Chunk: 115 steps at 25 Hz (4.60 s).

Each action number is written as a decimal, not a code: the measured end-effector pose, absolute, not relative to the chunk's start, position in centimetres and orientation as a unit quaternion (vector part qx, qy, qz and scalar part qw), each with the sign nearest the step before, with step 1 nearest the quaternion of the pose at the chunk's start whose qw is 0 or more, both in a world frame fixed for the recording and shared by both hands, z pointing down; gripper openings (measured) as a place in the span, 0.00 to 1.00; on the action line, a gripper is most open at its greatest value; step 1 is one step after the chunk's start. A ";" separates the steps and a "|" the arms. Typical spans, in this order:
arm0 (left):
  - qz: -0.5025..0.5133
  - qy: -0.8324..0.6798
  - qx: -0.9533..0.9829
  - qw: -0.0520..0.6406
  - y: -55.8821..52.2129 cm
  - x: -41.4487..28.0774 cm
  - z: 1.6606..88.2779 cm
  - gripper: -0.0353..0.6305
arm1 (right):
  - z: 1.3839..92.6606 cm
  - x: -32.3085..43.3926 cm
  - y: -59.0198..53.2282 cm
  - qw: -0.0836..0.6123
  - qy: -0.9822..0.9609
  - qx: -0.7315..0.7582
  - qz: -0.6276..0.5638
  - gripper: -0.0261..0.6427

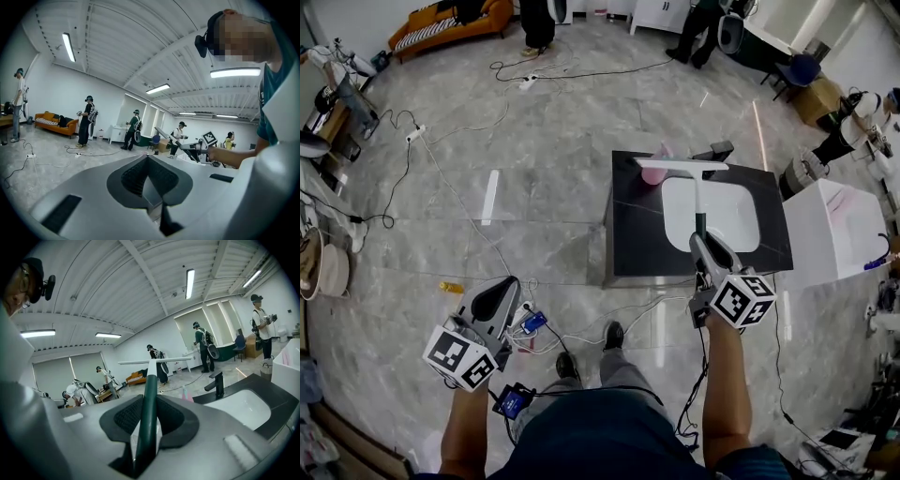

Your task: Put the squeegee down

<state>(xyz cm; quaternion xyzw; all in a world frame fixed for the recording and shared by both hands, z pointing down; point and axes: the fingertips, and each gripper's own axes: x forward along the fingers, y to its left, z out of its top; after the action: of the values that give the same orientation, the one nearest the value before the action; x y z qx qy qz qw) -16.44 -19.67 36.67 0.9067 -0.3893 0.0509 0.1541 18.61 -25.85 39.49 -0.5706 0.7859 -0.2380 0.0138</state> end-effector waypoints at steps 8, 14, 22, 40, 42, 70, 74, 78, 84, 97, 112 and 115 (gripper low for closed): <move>0.060 -0.394 0.903 0.161 -21.7 -15.5 37.9 0.06 | 43.2 18.9 -29.4 0.006 0.783 -0.565 -0.260 0.19; 0.069 -0.398 0.899 0.168 -22.9 -14.9 39.0 0.06 | 46.4 19.2 -31.5 -0.001 0.779 -0.563 -0.277 0.19; 0.075 -0.398 0.897 0.176 -24.9 -13.9 39.9 0.06 | 49.7 19.8 -33.6 -0.014 0.770 -0.566 -0.295 0.19; 0.096 -0.388 0.896 0.195 -28.3 -10.5 44.3 0.06 | 57.5 21.0 -35.7 -0.043 0.758 -0.565 -0.324 0.19; 0.098 -0.388 0.895 0.197 -28.7 -10.2 44.8 0.06 | 58.4 21.1 -35.9 -0.045 0.756 -0.565 -0.328 0.19; 0.116 -0.379 0.890 0.226 -31.5 -6.9 50.9 0.06 | 68.5 20.7 -38.2 -0.076 0.744 -0.552 -0.370 0.19; 0.114 -0.380 0.888 0.231 -31.4 -6.8 51.4 0.06 | 69.3 20.6 -38.3 -0.086 0.743 -0.551 -0.370 0.19; 0.114 -0.382 0.887 0.234 -31.3 -6.7 51.9 0.06 | 70.3 20.8 -38.5 -0.094 0.740 -0.553 -0.372 0.19; 0.117 -0.386 0.884 0.238 -31.3 -6.9 52.7 0.06 | 71.6 20.6 -38.9 -0.108 0.738 -0.557 -0.365 0.19; 0.112 -0.387 0.885 0.232 -31.0 -7.1 51.7 0.06 | 72.6 20.3 -39.0 -0.142 0.735 -0.562 -0.353 0.19; 0.104 -0.392 0.890 0.206 -29.8 -8.6 48.0 0.06 | 69.8 20.8 -39.0 -0.142 0.726 -0.579 -0.342 0.25; 0.101 -0.393 0.892 0.198 -29.6 -8.7 46.7 0.06 | 67.7 21.1 -38.7 -0.135 0.727 -0.586 -0.331 0.25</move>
<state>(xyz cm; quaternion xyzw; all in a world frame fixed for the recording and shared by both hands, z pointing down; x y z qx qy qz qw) -8.74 -29.58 46.67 0.8924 -0.3930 0.1005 0.1976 21.10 -38.74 67.65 -0.5856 0.7274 -0.3312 -0.1349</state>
